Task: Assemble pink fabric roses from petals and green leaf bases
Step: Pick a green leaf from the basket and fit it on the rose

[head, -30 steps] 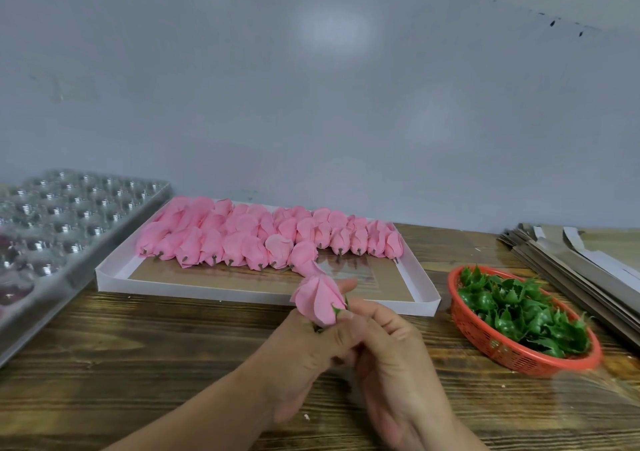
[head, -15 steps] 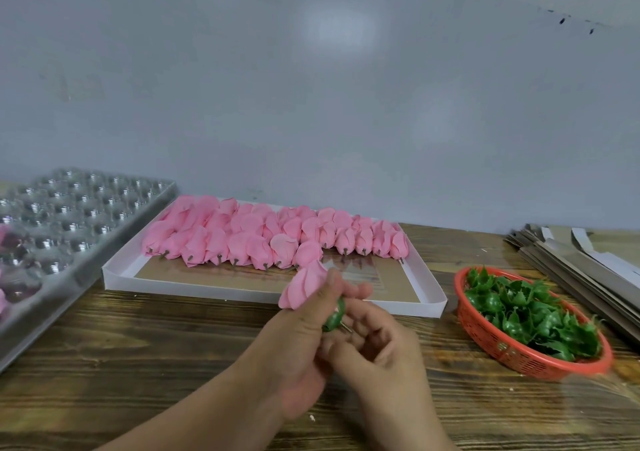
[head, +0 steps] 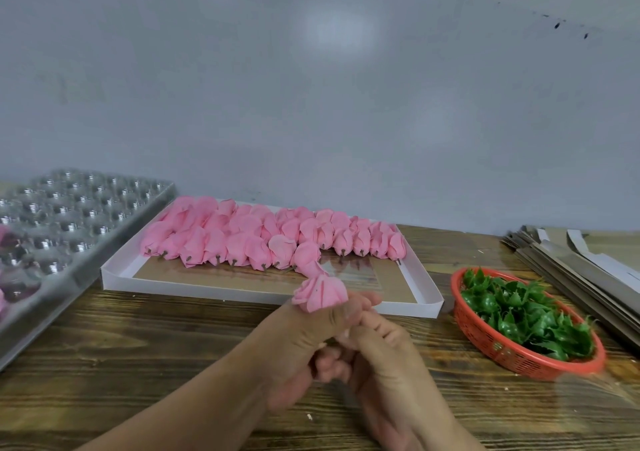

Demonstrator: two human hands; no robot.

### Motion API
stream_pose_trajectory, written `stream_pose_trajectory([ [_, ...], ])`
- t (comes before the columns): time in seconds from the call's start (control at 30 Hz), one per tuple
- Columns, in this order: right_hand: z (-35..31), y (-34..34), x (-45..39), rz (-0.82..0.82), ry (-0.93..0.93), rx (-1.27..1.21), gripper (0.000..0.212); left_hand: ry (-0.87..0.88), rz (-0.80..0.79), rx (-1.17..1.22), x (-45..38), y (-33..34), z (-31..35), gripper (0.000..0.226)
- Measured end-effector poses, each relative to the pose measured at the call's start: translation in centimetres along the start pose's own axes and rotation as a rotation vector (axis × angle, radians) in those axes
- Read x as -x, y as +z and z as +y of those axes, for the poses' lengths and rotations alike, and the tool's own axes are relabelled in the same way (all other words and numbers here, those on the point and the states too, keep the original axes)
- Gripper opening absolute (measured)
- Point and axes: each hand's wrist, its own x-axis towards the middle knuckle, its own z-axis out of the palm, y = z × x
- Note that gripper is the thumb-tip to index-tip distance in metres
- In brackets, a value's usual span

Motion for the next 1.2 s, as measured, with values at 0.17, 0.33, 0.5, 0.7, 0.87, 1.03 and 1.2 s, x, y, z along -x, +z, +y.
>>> stream_pose_trajectory([
  [0.17, 0.4, 0.4, 0.0, 0.036, -0.098, 0.110, 0.019, -0.019, 0.042, -0.041, -0.3, 0.0, -0.1, 0.058],
  [0.33, 1.1, -0.2, -0.1, 0.224, -0.387, 0.627, 0.023, 0.020, 0.170, 0.031, -0.6, 0.5, -0.9, 0.040],
  [0.5, 0.6, -0.1, 0.0, 0.070, -0.186, 0.255, 0.015, 0.012, 0.134, -0.111, -0.1, 0.5, -0.5, 0.036],
  [0.7, 0.0, -0.1, 0.0, 0.005, 0.041, 0.001, 0.021, 0.004, -0.042, -0.138, 0.2, 0.0, 0.1, 0.046],
  [0.87, -0.2, -0.1, 0.1, -0.070, 0.096, -0.102, 0.026, -0.007, -0.296, -0.117, 0.6, -0.5, 1.0, 0.040],
  [1.03, 0.8, 0.1, -0.2, 0.035, -0.105, 0.118, 0.007, 0.032, 0.026, -0.105, -0.2, 0.3, -0.1, 0.031],
  [1.2, 1.0, -0.3, -0.1, 0.102, -0.344, 0.465, 0.031, 0.061, 0.098, -0.066, -0.3, 0.7, -1.0, 0.040],
])
